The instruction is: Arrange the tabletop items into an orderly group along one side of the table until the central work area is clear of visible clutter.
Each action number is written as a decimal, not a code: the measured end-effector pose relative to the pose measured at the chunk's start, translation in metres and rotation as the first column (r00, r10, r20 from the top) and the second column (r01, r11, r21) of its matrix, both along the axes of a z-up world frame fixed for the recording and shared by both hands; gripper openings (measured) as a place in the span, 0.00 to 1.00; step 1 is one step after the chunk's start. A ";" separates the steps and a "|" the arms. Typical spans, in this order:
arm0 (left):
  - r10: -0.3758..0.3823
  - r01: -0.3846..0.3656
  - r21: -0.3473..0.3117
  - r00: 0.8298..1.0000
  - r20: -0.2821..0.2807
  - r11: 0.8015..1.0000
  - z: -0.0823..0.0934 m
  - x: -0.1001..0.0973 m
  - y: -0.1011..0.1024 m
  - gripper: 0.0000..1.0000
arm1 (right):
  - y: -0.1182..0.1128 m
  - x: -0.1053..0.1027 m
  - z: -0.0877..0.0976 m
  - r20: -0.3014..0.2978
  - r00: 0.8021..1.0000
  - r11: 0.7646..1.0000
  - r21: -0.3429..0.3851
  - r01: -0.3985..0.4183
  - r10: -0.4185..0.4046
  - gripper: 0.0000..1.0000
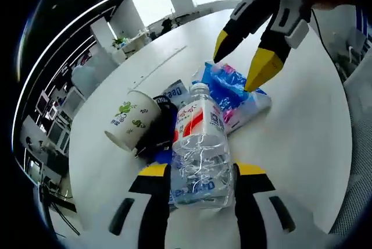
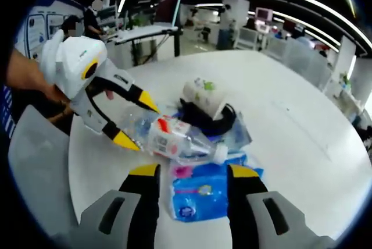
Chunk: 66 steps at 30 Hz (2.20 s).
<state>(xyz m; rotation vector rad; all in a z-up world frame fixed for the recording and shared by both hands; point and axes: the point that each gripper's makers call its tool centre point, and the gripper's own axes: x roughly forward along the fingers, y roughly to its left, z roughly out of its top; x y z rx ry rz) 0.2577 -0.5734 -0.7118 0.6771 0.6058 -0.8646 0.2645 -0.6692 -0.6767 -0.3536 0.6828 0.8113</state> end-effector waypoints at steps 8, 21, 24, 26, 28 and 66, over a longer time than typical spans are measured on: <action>-0.039 0.039 0.009 0.999 -0.005 0.999 0.002 -0.007 -0.001 0.42 | -0.002 -0.002 0.002 0.002 1.000 1.000 0.003 0.006 -0.006 0.42; -0.017 0.014 -0.039 0.998 -0.059 0.999 0.002 -0.017 -0.012 0.40 | -0.003 -0.006 0.000 -0.005 1.000 1.000 0.008 0.010 -0.010 0.42; -0.012 0.009 -0.038 0.997 -0.073 0.999 -0.001 -0.018 -0.015 0.41 | -0.004 -0.007 0.000 -0.005 1.000 1.000 0.013 0.013 -0.013 0.42; -0.011 0.008 -0.039 0.997 -0.080 0.999 -0.002 -0.018 -0.016 0.41 | -0.005 -0.008 -0.001 -0.006 1.000 1.000 0.012 0.015 -0.015 0.42; -0.003 -0.001 -0.041 0.996 -0.092 0.999 -0.003 -0.017 -0.018 0.41 | -0.008 -0.008 -0.001 -0.007 1.000 1.000 0.010 0.017 -0.017 0.42; 0.144 -0.163 -0.114 0.977 -0.158 0.980 -0.010 0.014 -0.065 0.42 | -0.044 -0.011 -0.002 -0.010 0.997 0.996 0.012 0.083 -0.083 0.42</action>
